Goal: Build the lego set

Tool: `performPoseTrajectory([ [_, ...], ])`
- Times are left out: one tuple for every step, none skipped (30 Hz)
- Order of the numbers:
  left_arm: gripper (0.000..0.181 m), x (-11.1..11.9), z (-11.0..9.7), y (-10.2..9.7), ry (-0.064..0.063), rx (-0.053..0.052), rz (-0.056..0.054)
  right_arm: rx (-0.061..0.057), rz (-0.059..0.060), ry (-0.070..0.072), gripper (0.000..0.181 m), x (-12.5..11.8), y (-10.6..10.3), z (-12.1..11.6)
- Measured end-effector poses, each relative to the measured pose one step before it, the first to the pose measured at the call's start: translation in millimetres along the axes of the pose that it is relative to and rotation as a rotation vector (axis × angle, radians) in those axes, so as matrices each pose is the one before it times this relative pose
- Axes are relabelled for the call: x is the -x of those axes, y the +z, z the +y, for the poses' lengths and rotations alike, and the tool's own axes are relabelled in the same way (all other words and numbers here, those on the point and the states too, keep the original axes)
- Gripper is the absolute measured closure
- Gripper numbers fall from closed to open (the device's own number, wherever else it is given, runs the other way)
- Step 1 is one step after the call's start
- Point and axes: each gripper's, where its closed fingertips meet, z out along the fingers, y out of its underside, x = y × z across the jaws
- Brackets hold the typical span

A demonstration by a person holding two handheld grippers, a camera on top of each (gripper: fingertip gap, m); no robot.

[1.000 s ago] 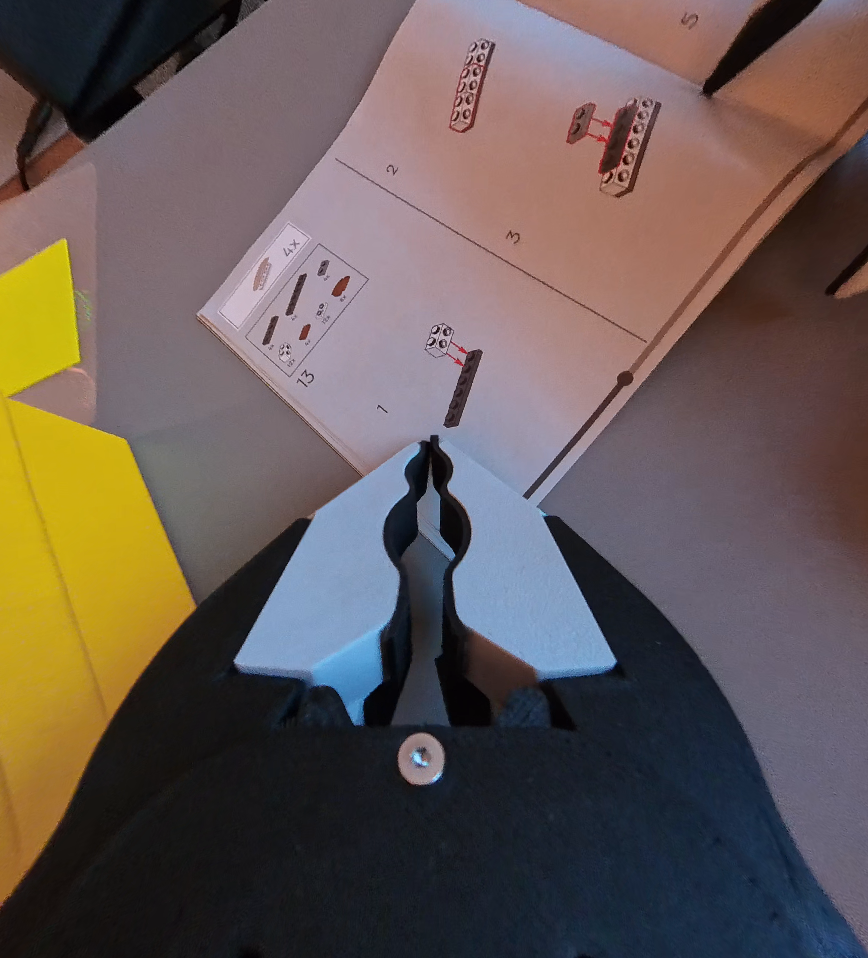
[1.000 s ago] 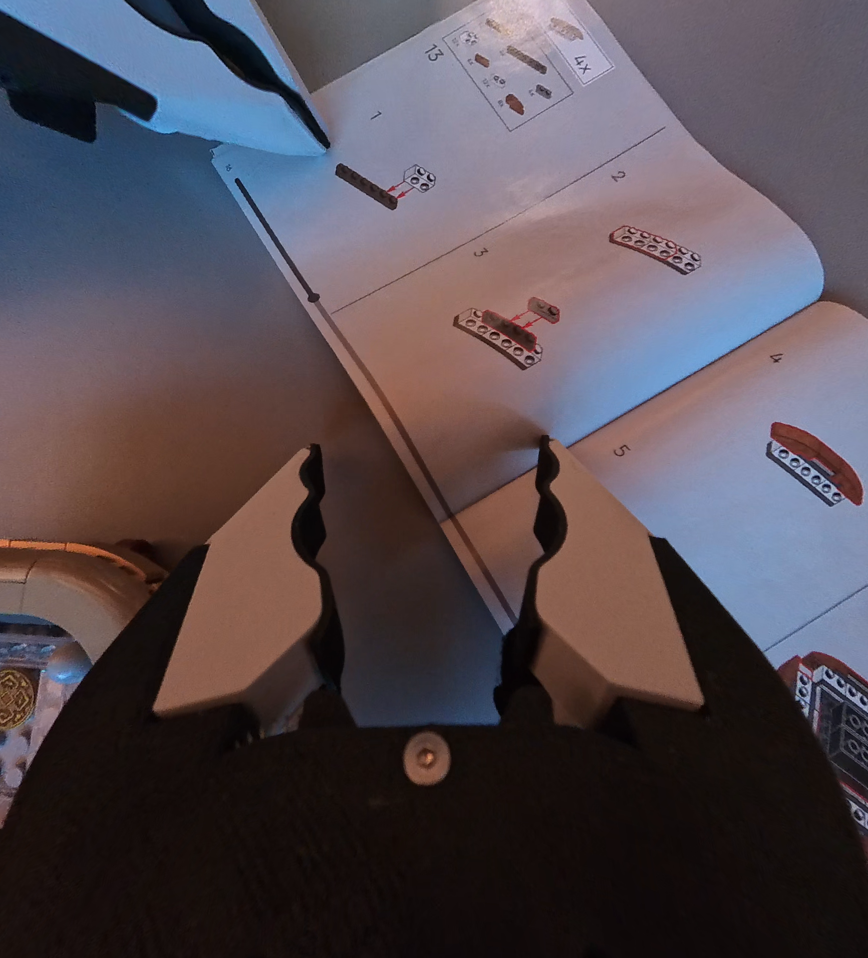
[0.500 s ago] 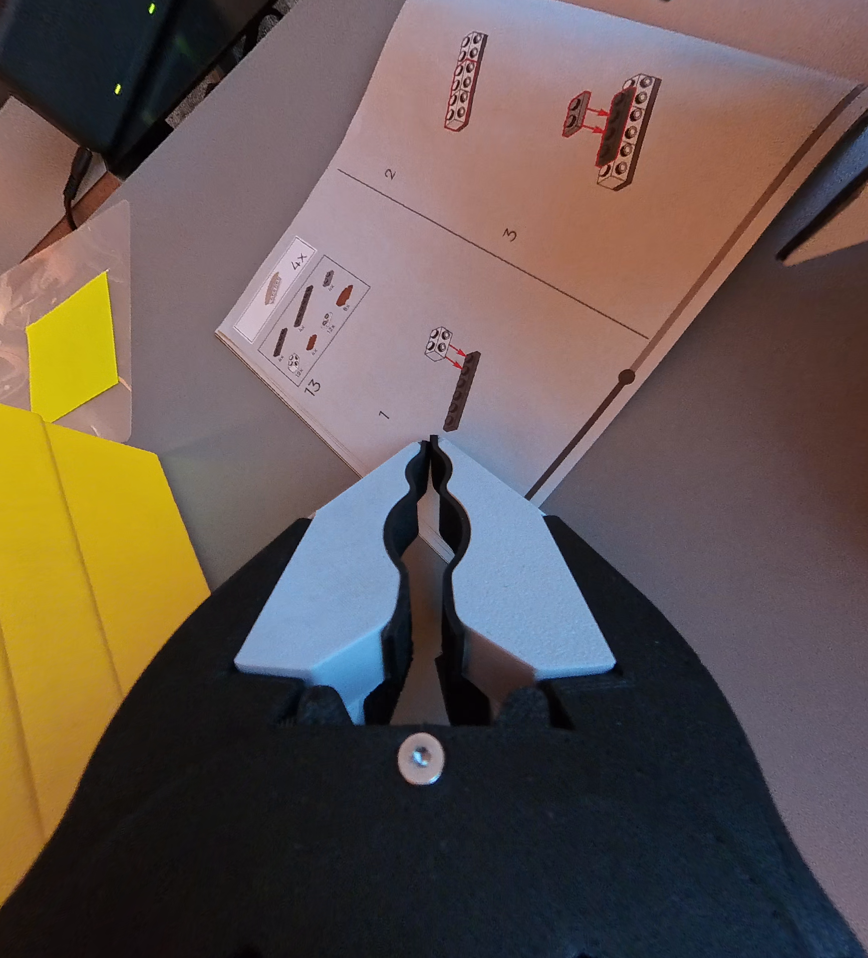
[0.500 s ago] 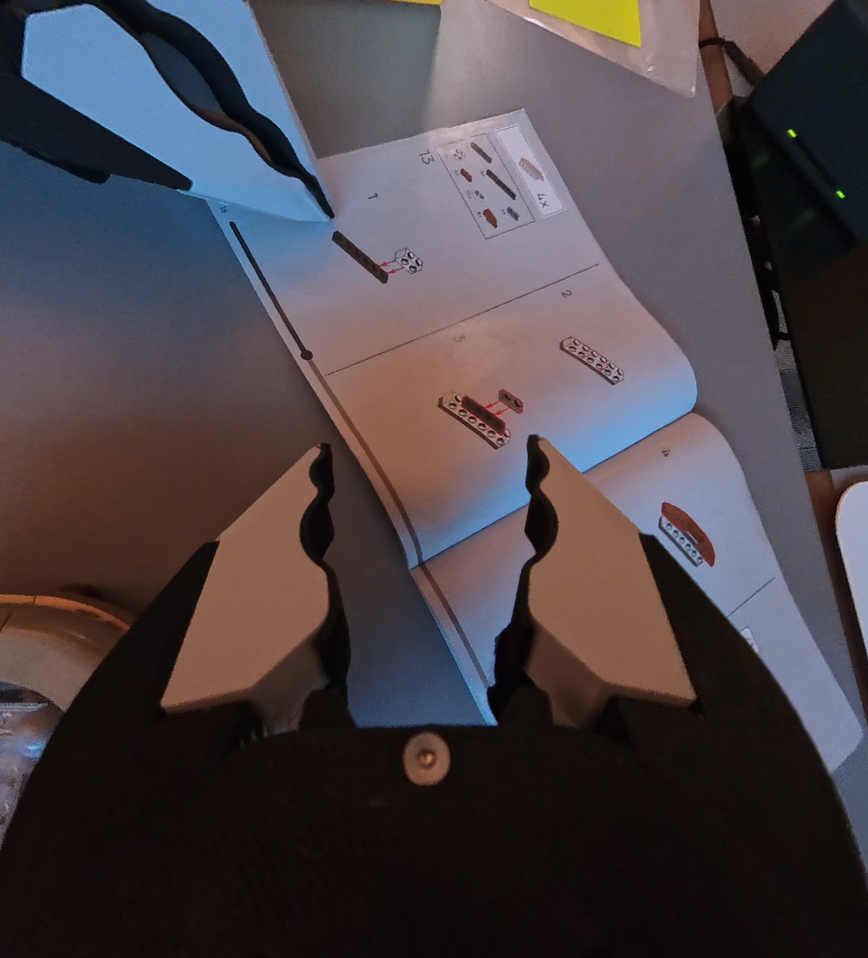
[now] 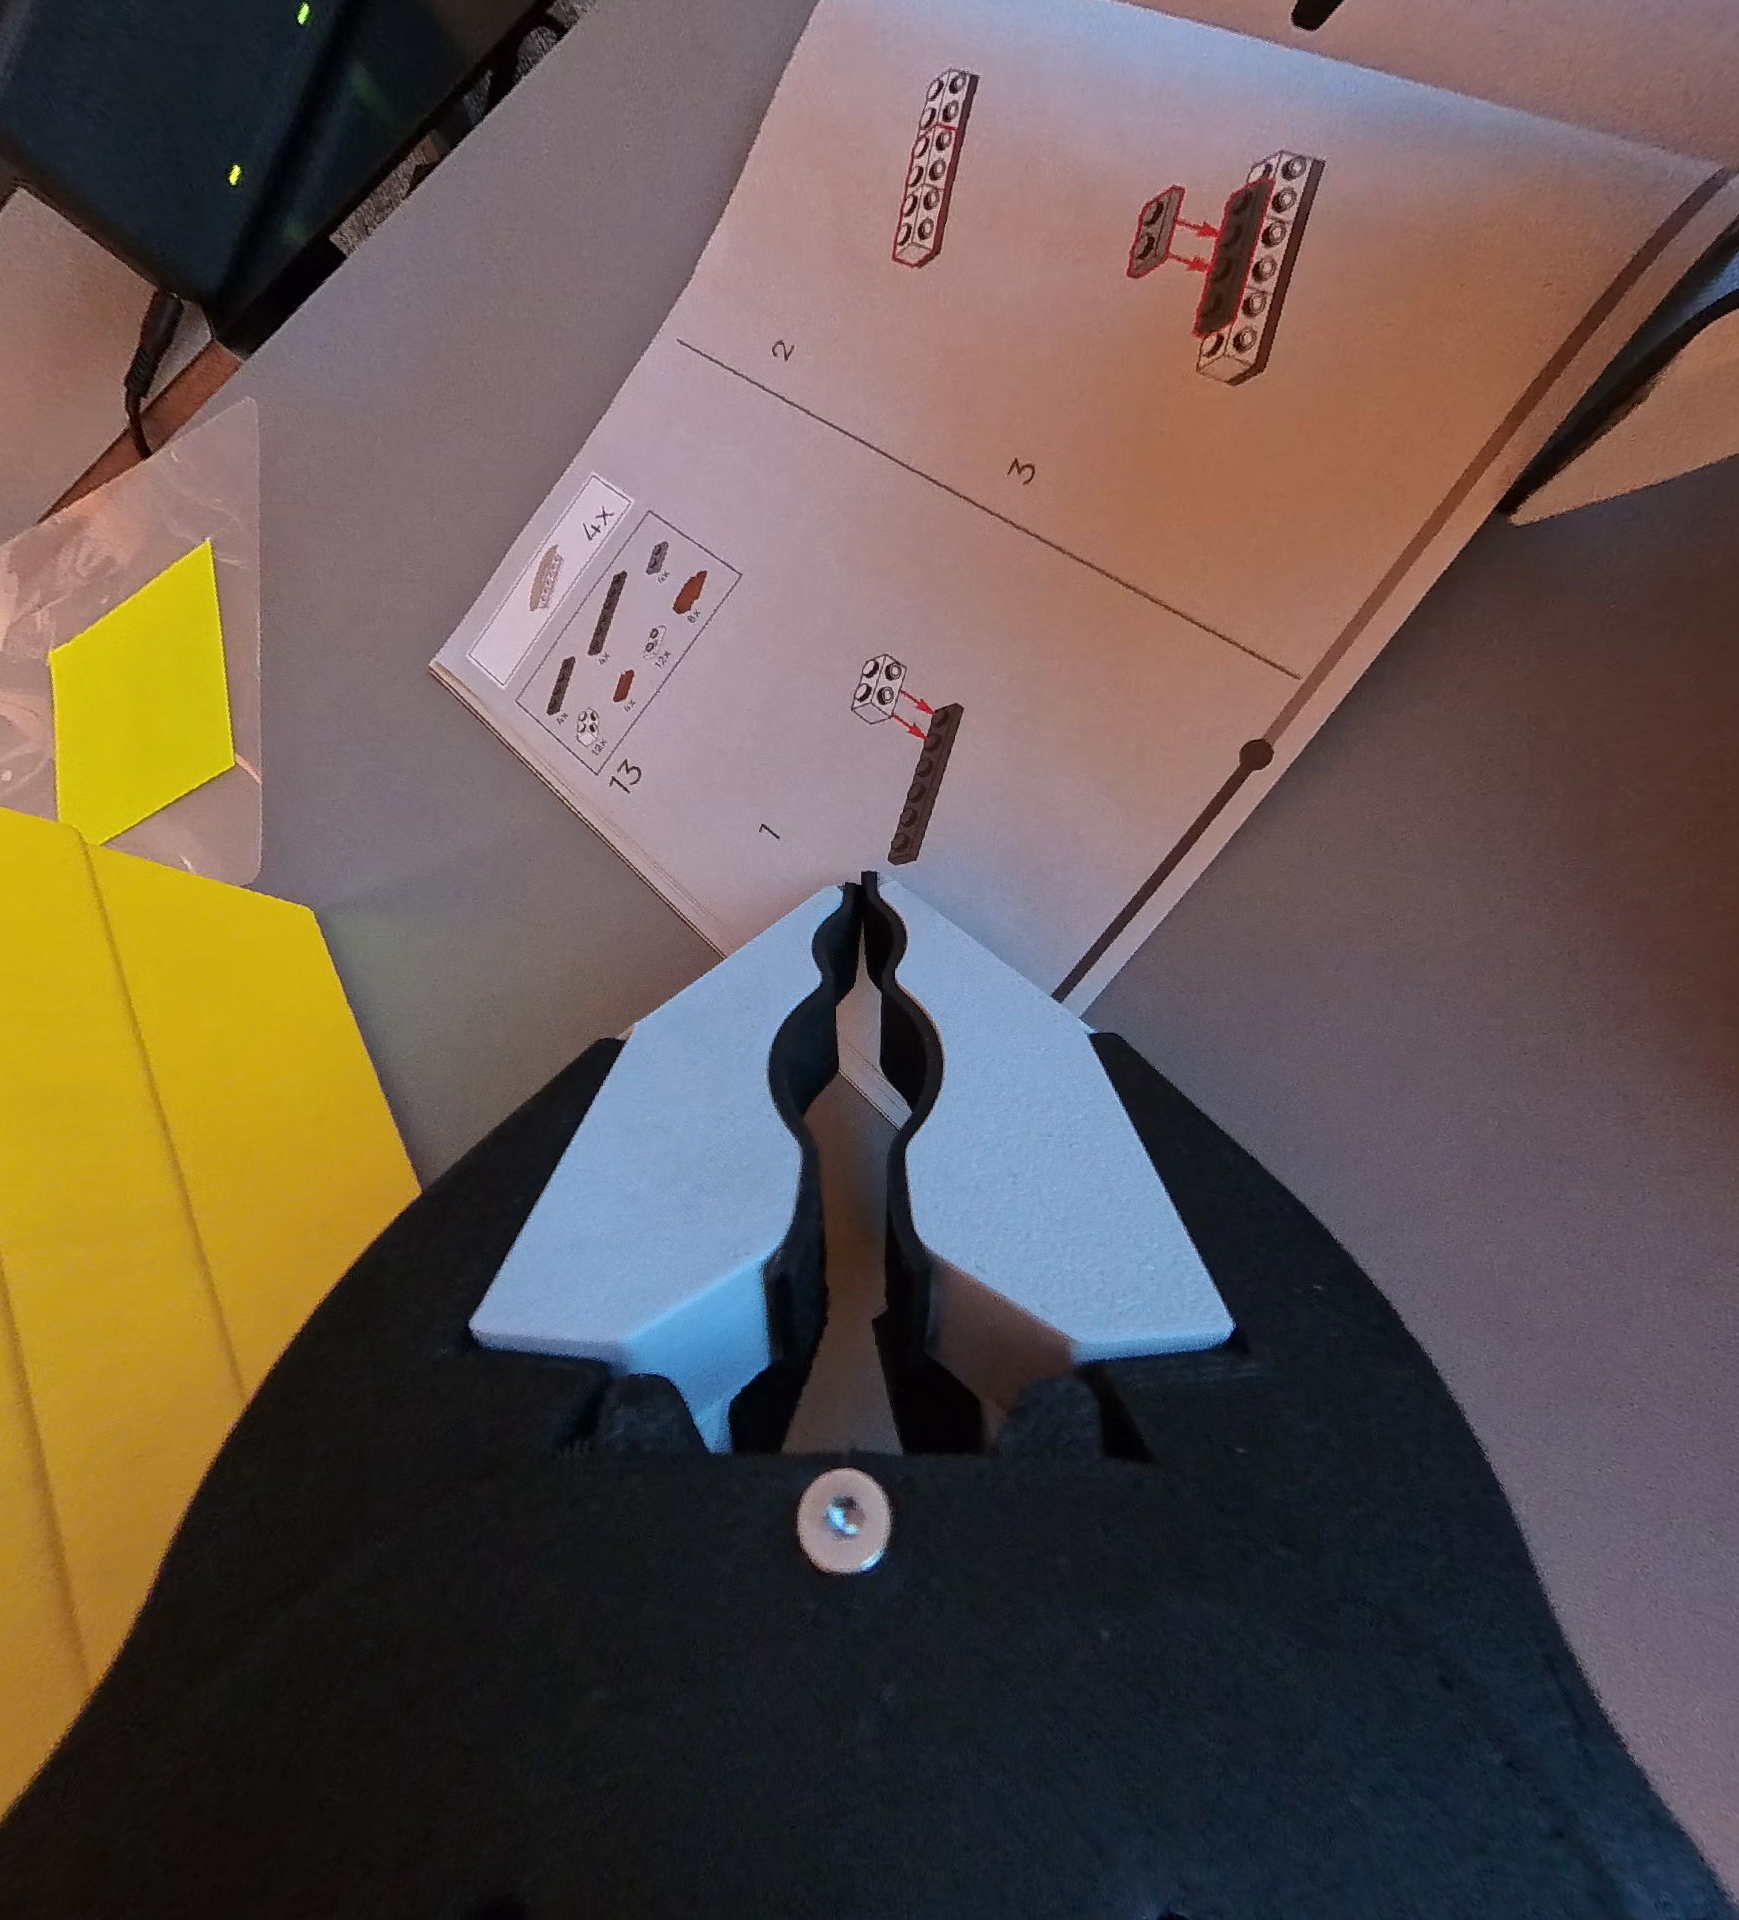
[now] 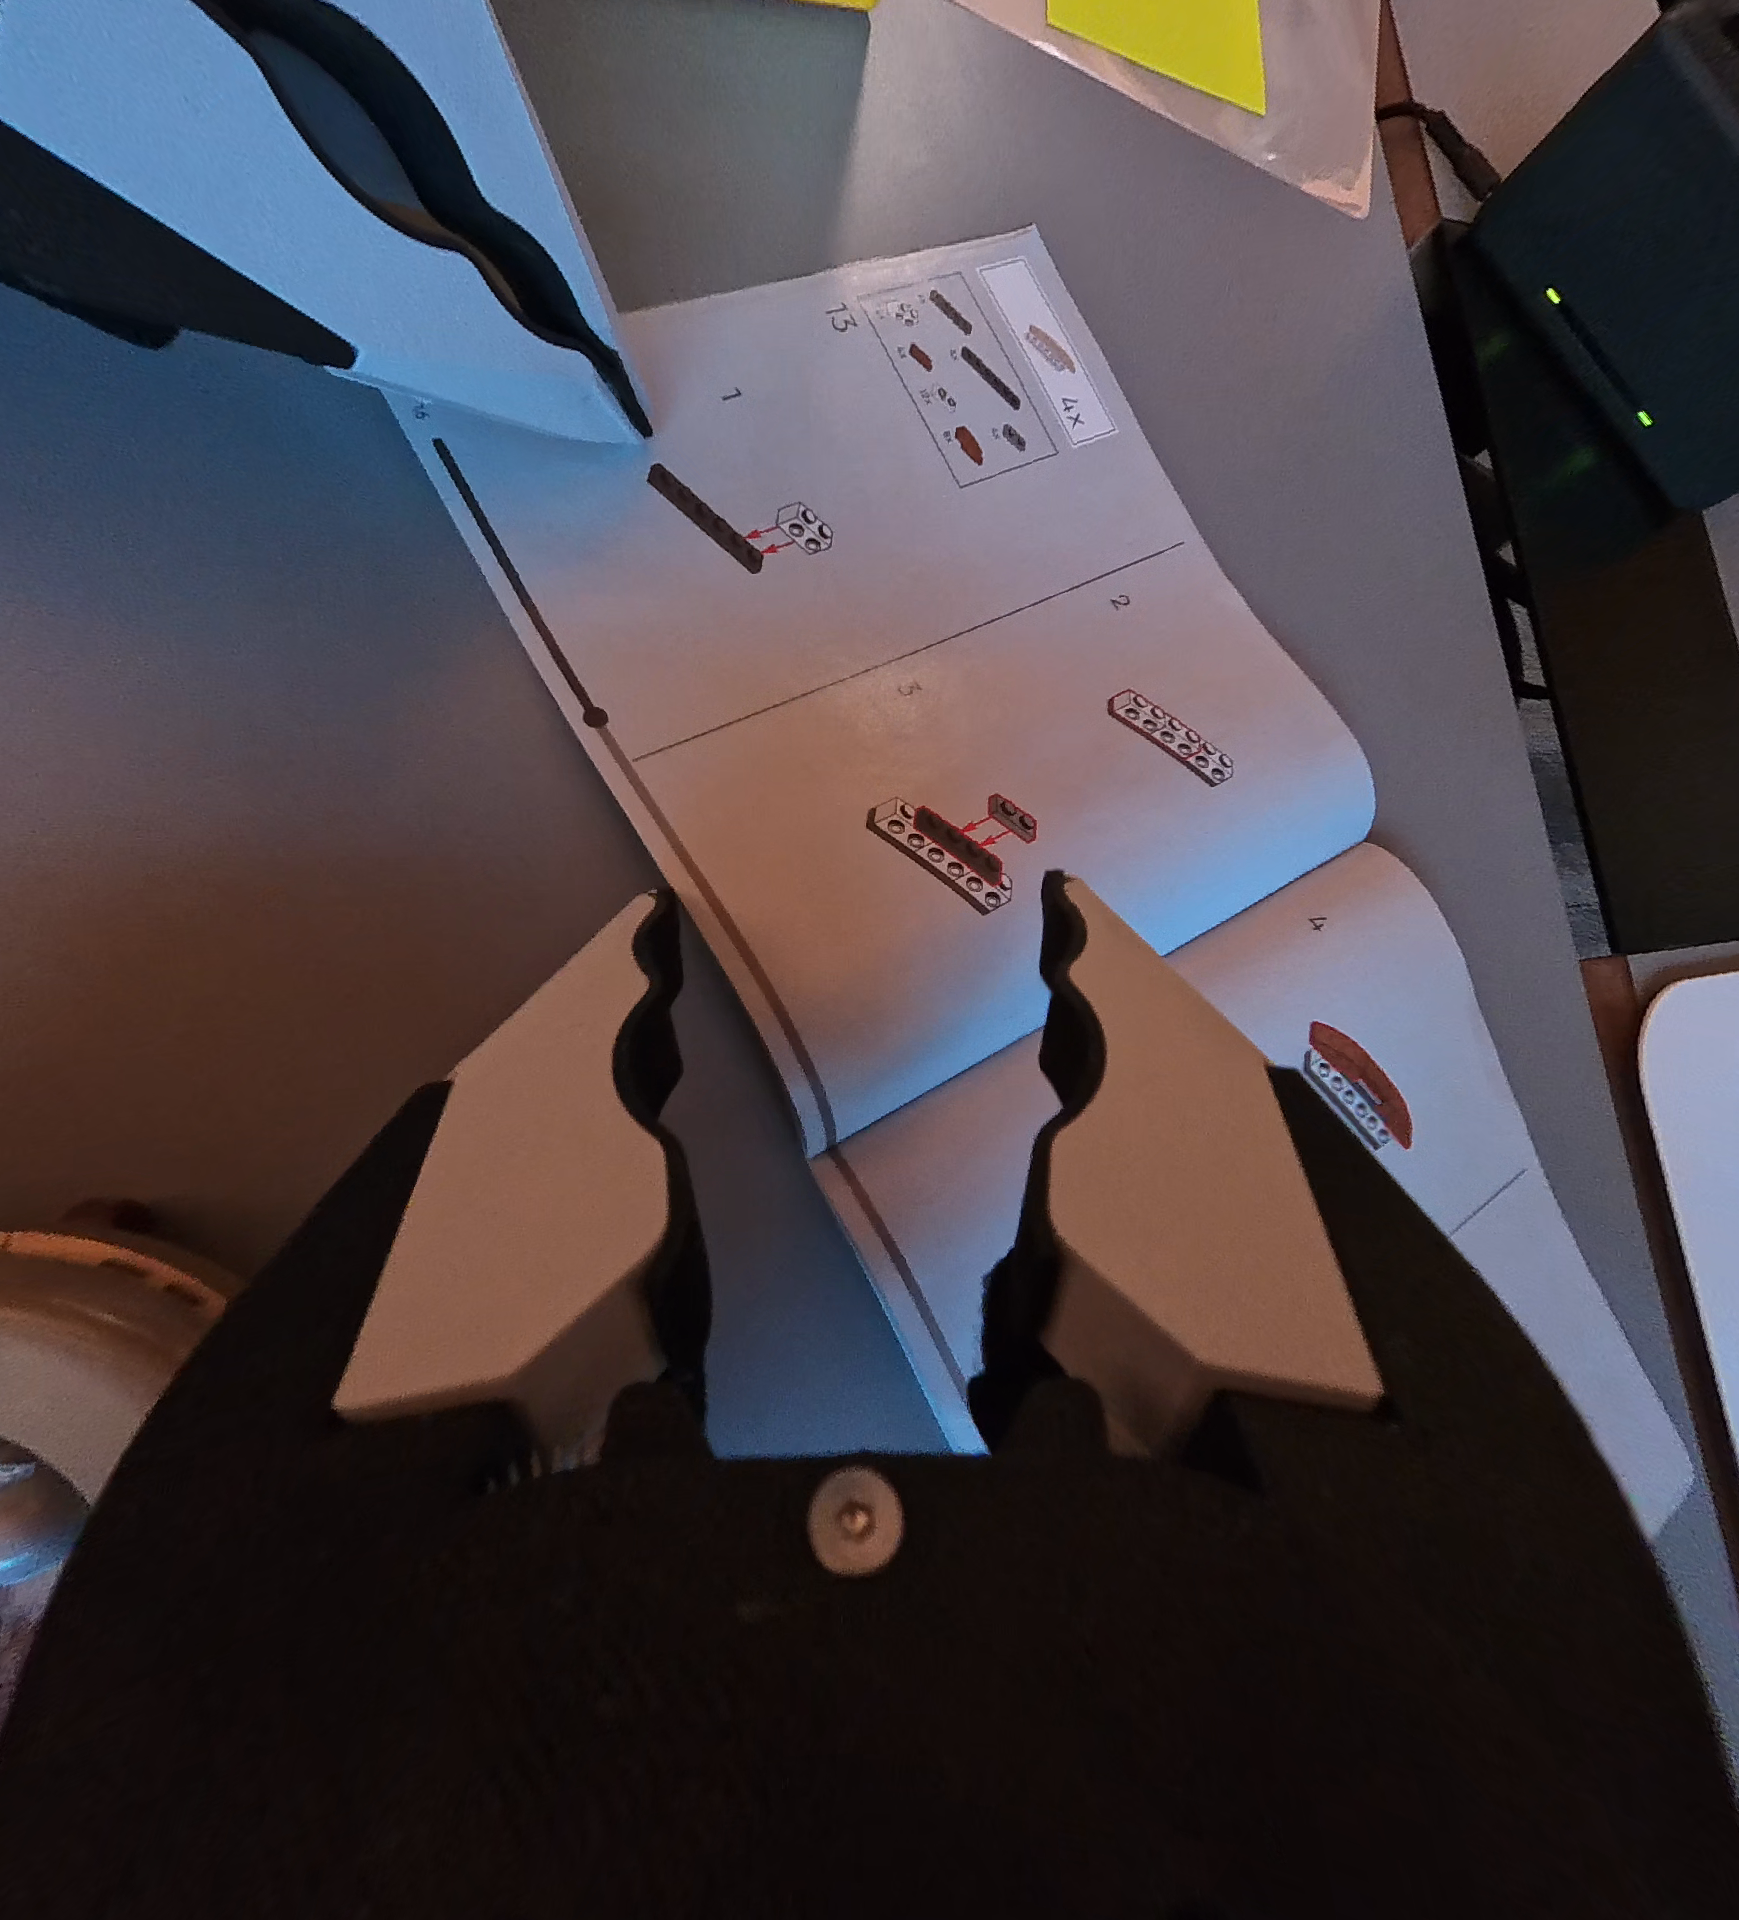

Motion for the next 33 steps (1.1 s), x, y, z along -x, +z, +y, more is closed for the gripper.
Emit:
performPoseTrajectory([
  [0.181, 0.05, 0.06, 0.02, 0.0011, -0.0002, -0.0006, -0.0069, -0.0043, 0.0070, 0.112, 0.25, -0.48, -0.80],
  [0.181, -0.01, -0.02, -0.03, 0.0008, -0.0004, -0.0001, -0.0045, -0.0010, 0.0060, 0.112, -0.46, -0.35, -0.42],
  [0.181, -0.05, 0.02, -0.01, -0.0007, -0.0004, 0.0004, -0.0023, 0.0023, 0.0045, 0.113, -0.94, -0.29, 0.08],
  [0.181, -0.01, 0.05, 0.07, -0.0018, -0.0003, 0.0010, 0.0005, 0.0032, 0.0034, 0.112, -1.13, -0.08, 0.48],
  [0.181, 0.01, -0.01, 0.04, -0.0021, 0.0000, 0.0015, 0.0020, -0.0016, 0.0032, 0.112, -0.18, 0.31, 0.81],
  [0.181, -0.02, 0.06, 0.01, -0.0027, -0.0001, 0.0018, 0.0048, 0.0002, -0.0011, 0.112, 0.03, 0.62, 1.11],
  [0.181, 0.00, 0.05, -0.04, -0.0021, -0.0003, 0.0015, 0.0042, 0.0021, -0.0054, 0.112, 0.16, 0.69, 0.87],
  [0.181, 0.04, -0.04, 0.07, -0.0003, -0.0006, 0.0006, 0.0003, 0.0012, -0.0040, 0.112, 0.58, 0.39, 0.10],
  [0.181, -0.01, -0.02, -0.04, 0.0006, -0.0003, -0.0002, -0.0031, 0.0003, -0.0016, 0.112, 0.41, 0.08, -0.52],
  [0.181, -0.08, 0.08, -0.03, 0.0012, 0.0002, -0.0006, -0.0027, 0.0021, 0.0002, 0.112, -0.09, -0.21, -0.63],
  [0.181, 0.10, 0.00, -0.05, 0.0015, 0.0003, -0.0009, -0.0029, 0.0037, -0.0001, 0.112, -0.55, -0.30, -0.61],
  [0.181, 0.05, 0.02, -0.05, 0.0012, 0.0004, -0.0007, -0.0048, 0.0031, 0.0006, 0.112, -0.40, -0.54, -0.96],
  [0.181, 0.03, 0.07, -0.04, 0.0002, 0.0005, -0.0001, -0.0049, 0.0022, 0.0002, 0.112, -0.39, -0.64, -0.98],
  [0.181, 0.06, 0.18, -0.19, -0.0007, 0.0007, 0.0003, -0.0067, 0.0035, -0.0017, 0.112, -0.47, -0.86, -1.12],
  [0.181, 0.55, 0.21, -0.27, -0.0028, 0.0019, -0.0018, -0.0051, 0.0032, -0.0012, 0.112, -0.24, -0.74, -0.92],
  [0.178, 1.84, 0.37, -0.72, -0.0066, 0.0037, -0.0085, -0.0049, 0.0032, 0.0000, 0.112, -0.37, -0.68, -0.87],
  [0.173, 1.75, 0.36, -0.93, -0.0098, 0.0038, -0.0042, -0.0057, 0.0029, -0.0003, 0.112, -0.16, -0.67, -0.88],
  [0.168, 0.41, 0.09, -0.86, -0.0161, 0.0000, 0.0073, -0.0052, 0.0049, -0.0009, 0.112, -0.41, -0.76, -0.79],
  [0.164, -0.88, -0.41, -0.95, -0.0217, -0.0046, 0.0174, -0.0067, 0.0094, -0.0019, 0.112, -1.06, -0.71, -0.84],
  [0.160, -1.56, -0.87, -0.97, -0.0249, -0.0074, 0.0234, -0.0069, 0.0101, -0.0021, 0.113, -1.21, -0.76, -0.95],
  [0.157, -2.65, -1.47, -1.46, -0.0239, -0.0107, 0.0301, -0.0082, 0.0085, -0.0025, 0.114, -0.79, -0.69, -1.09],
  [0.154, -3.35, -2.34, -1.64, -0.0217, -0.0149, 0.0332, -0.0069, 0.0075, -0.0023, 0.115, -0.77, -0.59, -0.90],
  [0.150, -5.11, -3.35, -1.97, -0.0148, -0.0213, 0.0421, -0.0051, 0.0089, -0.0035, 0.115, -0.89, -0.50, -0.65],
  [0.148, -5.84, -3.36, -1.70, -0.0094, -0.0210, 0.0427, -0.0030, 0.0095, -0.0046, 0.116, -1.01, -0.42, -0.32],
  [0.144, -5.41, -2.48, -0.92, -0.0039, -0.0156, 0.0352, -0.0038, 0.0111, -0.0061, 0.116, -1.16, -0.52, -0.52],
  [0.140, -4.64, -1.11, 0.27, 0.0033, -0.0054, 0.0260, -0.0057, 0.0097, -0.0064, 0.117, -1.00, -0.58, -0.93],
  [0.136, -3.72, 0.12, 1.17, 0.0136, 0.0033, 0.0146, -0.0051, 0.0089, -0.0047, 0.118, -0.98, -0.73, -0.94],
  [0.133, -2.37, 0.67, 1.80, 0.0232, 0.0079, 0.0004, -0.0063, 0.0114, -0.0035, 0.119, -1.42, -0.88, -1.26],
  [0.131, -1.05, 1.16, 2.05, 0.0273, 0.0100, -0.0117, -0.0066, 0.0102, -0.0018, 0.120, -1.40, -0.93, -1.13],
  [0.128, 0.45, 1.32, 2.12, 0.0223, 0.0115, -0.0217, -0.0060, 0.0090, -0.0011, 0.120, -1.19, -0.97, -1.04],
  [0.125, 1.68, 1.32, 1.91, 0.0129, 0.0113, -0.0254, -0.0054, 0.0100, -0.0001, 0.121, -1.67, -0.94, -0.81],
  [0.124, 1.23, -0.45, 1.32, 0.0041, -0.0002, -0.0166, -0.0025, 0.0087, 0.0015, 0.122, -1.67, -0.96, -0.25],
  [0.125, 1.46, -1.46, 0.35, -0.0026, -0.0078, -0.0110, -0.0034, 0.0076, 0.0024, 0.122, -1.60, -0.97, -0.10],
])
